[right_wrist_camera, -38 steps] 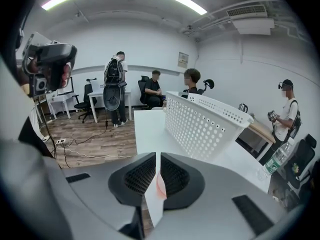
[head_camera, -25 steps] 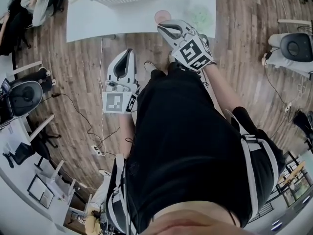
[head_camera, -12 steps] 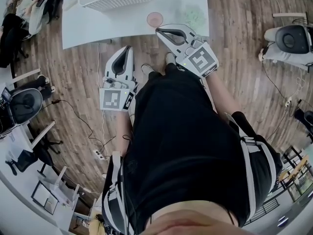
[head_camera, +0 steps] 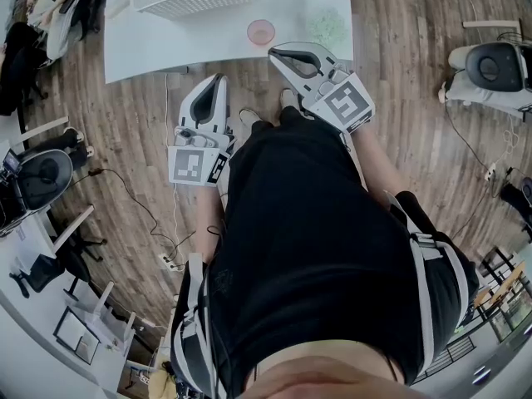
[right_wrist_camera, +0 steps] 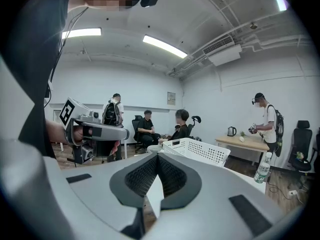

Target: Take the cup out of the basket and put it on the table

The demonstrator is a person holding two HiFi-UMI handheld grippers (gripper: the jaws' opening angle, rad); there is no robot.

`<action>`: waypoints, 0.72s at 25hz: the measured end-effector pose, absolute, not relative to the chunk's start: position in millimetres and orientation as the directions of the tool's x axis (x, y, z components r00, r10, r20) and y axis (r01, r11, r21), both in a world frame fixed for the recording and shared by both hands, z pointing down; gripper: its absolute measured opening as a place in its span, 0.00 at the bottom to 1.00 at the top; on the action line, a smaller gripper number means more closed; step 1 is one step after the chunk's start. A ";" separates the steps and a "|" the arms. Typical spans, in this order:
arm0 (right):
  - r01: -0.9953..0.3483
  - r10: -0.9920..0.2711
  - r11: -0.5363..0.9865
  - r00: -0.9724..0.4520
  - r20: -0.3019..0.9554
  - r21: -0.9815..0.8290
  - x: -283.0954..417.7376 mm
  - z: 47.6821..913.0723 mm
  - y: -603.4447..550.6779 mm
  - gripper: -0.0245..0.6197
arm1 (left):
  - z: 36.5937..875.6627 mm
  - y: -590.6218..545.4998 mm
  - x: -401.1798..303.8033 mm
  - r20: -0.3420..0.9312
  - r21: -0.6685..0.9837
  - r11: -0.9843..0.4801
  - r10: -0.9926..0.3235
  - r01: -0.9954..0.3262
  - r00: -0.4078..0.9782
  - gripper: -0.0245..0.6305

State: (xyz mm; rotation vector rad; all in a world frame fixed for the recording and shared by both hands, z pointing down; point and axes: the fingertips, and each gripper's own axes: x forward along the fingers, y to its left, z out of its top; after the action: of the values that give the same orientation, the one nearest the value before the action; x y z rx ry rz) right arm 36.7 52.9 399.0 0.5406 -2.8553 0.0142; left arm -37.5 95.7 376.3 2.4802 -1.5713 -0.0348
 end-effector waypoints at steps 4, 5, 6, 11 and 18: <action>-0.362 -0.360 0.931 -0.903 0.236 0.036 37.1 399.6 53.3 0.07 | 376.8 96.0 -38.3 0.095 0.172 -0.415 -0.896 -0.893 0.434 0.07; -0.363 -0.361 0.931 -0.900 0.243 0.038 37.4 400.2 53.8 0.07 | 376.6 96.7 -38.7 0.095 0.171 -0.416 -0.895 -0.893 0.435 0.07; -0.365 -0.363 0.930 -0.898 0.249 0.040 37.6 400.3 54.3 0.07 | 376.1 97.6 -39.4 0.094 0.170 -0.417 -0.895 -0.893 0.436 0.07; -0.375 -0.375 0.926 -0.895 0.241 0.049 32.2 396.3 58.6 0.07 | 374.8 105.3 -46.7 0.091 0.169 -0.418 -0.895 -0.892 0.437 0.07; -0.391 -0.395 0.918 -0.886 0.240 0.066 16.5 393.0 66.8 0.07 | 375.6 120.0 -62.6 0.094 0.152 -0.427 -0.891 -0.891 0.443 0.07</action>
State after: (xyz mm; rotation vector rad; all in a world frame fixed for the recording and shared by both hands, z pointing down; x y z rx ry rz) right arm 16.5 66.8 393.0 0.5901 -2.8291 -0.0228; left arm -62.6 120.0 375.6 2.5121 -1.5692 -0.0011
